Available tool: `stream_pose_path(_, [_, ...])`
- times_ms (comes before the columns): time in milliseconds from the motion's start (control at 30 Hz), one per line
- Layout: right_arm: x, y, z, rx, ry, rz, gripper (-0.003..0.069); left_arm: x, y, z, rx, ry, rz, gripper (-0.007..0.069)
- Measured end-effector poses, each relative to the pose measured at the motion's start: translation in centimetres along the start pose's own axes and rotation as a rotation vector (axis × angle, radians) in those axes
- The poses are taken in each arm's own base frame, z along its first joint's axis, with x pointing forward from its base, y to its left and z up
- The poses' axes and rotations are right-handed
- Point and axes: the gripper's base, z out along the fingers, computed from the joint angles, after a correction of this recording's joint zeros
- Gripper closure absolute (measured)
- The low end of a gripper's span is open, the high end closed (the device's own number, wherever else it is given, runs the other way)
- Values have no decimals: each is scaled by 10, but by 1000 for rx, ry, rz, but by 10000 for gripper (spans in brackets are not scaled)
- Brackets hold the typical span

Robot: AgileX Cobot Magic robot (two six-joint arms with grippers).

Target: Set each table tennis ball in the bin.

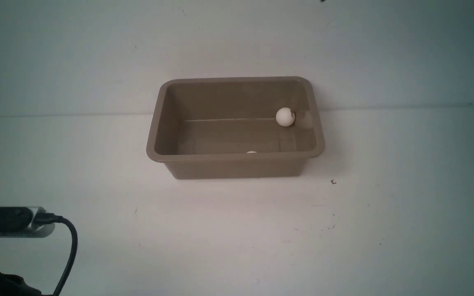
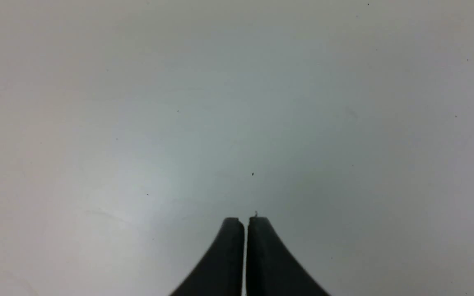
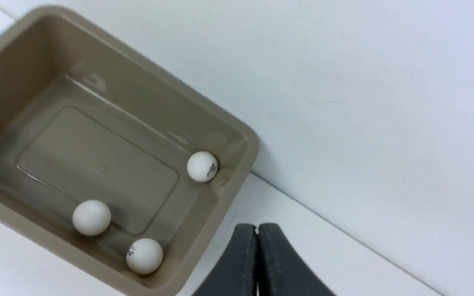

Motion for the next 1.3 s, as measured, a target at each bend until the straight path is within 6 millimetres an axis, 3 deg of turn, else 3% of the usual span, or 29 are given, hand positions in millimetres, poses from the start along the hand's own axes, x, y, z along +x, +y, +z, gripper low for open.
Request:
stream_pose_path(33, [5, -5, -20, 4, -20, 2, 673, 0, 0, 0, 0, 1, 0, 629])
stream_pose_path(167, [28, -14, -58, 13, -25, 1, 673, 0, -1, 0, 6, 2, -6, 629])
stream_pose_path(267, [45, -15, -72, 10, -9, -4, 673, 0, -1, 0, 9, 1, -8, 629])
stream_pose_path(333, [75, -10, -82, -16, 38, -12, 673, 0, -1, 0, 11, 1, -11, 629])
stream_pose_path(400, [84, -9, -84, -25, 51, -9, 673, 0, -1, 0, 12, 1, -12, 629])
stream_pose_path(433, [103, -4, -88, -47, 80, 2, 673, 0, -1, 0, 13, 1, -13, 629])
stream_pose_path(467, [103, -4, -88, -47, 80, 2, 673, 0, -1, 0, 13, 1, -13, 629])
stream_pose_path(500, [124, 1, -90, -63, 92, 15, 673, 0, -1, 0, 13, 1, -13, 629])
stream_pose_path(700, [179, 18, -77, -84, 103, 52, 673, 0, -1, 0, 13, 0, -10, 629])
stream_pose_path(767, [218, 33, -61, -102, 112, 74, 673, 0, -1, 0, 13, 0, -10, 629])
stream_pose_path(967, [285, 58, -35, -132, 77, 91, 673, 0, -1, 0, 13, 0, -6, 629])
stream_pose_path(1100, [303, 67, -26, -151, 41, 92, 673, 0, -1, 0, 13, 0, -6, 629])
stream_pose_path(1300, [304, 68, -25, -150, 17, 92, 673, 1, -1, 0, 15, 8, -6, 629])
